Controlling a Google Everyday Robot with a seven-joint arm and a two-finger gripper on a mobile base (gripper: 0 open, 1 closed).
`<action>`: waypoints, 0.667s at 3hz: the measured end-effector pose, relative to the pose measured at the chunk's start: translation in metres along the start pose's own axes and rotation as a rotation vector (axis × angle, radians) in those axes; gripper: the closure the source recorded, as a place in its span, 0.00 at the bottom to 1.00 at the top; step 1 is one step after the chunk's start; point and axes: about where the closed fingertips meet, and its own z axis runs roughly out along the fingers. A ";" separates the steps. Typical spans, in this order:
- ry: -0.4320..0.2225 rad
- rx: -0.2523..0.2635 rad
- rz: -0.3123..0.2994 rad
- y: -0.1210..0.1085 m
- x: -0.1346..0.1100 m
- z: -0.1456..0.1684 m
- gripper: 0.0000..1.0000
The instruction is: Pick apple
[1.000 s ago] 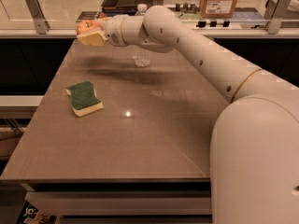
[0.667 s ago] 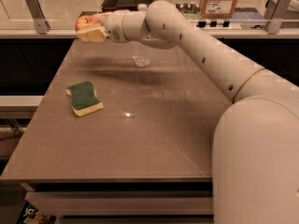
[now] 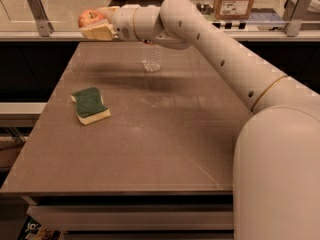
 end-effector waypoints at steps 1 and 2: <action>-0.028 0.004 -0.031 0.001 -0.012 -0.007 1.00; -0.051 0.024 -0.101 0.003 -0.040 -0.015 1.00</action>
Offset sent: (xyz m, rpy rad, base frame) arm -0.0138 -0.0156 0.0440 0.0228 -0.1273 -0.0068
